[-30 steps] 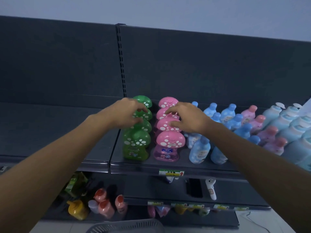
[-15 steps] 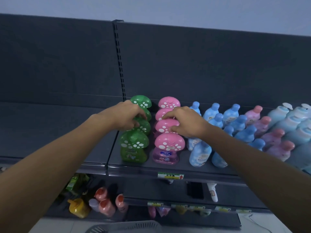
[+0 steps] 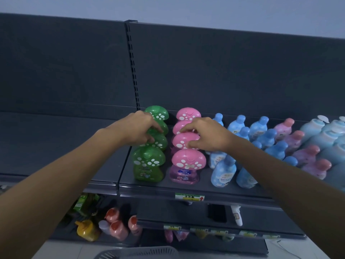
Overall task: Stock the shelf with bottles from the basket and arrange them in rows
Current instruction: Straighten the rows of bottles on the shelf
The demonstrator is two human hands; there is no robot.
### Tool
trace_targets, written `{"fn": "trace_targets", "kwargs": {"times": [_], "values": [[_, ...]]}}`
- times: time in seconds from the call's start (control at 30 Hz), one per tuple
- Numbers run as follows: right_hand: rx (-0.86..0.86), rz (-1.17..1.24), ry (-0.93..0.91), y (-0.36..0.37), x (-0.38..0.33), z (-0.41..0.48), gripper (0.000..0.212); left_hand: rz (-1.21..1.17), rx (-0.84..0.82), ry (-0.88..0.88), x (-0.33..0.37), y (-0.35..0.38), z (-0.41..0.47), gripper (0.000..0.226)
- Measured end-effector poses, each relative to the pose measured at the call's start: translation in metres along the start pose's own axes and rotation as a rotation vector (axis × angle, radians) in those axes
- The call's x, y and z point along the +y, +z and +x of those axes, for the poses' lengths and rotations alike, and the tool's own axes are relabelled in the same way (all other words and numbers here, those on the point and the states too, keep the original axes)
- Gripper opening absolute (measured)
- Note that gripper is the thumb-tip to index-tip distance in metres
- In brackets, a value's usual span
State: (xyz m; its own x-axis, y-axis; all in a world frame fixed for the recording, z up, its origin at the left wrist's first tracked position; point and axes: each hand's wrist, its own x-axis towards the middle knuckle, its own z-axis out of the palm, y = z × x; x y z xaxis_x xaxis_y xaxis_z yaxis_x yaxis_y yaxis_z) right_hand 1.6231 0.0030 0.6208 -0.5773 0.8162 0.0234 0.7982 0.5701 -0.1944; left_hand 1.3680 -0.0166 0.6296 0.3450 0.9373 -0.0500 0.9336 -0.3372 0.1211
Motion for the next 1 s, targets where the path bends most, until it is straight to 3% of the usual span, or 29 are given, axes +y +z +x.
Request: {"fn": "trace_targets", "kwargs": {"times": [0.23, 0.47, 1.0], "values": [[0.157, -0.002, 0.043, -0.017, 0.009, 0.029, 0.033, -0.069, 0.163, -0.076, -0.013, -0.008, 0.023, 0.035], [-0.042, -0.010, 0.013, -0.003, 0.027, 0.050, 0.047, -0.066, -0.094, -0.083, -0.024, 0.003, 0.048, 0.054], [-0.002, -0.017, 0.014, 0.004, 0.038, 0.057, 0.047, -0.101, 0.026, -0.074, -0.027, 0.013, 0.064, 0.055]]}}
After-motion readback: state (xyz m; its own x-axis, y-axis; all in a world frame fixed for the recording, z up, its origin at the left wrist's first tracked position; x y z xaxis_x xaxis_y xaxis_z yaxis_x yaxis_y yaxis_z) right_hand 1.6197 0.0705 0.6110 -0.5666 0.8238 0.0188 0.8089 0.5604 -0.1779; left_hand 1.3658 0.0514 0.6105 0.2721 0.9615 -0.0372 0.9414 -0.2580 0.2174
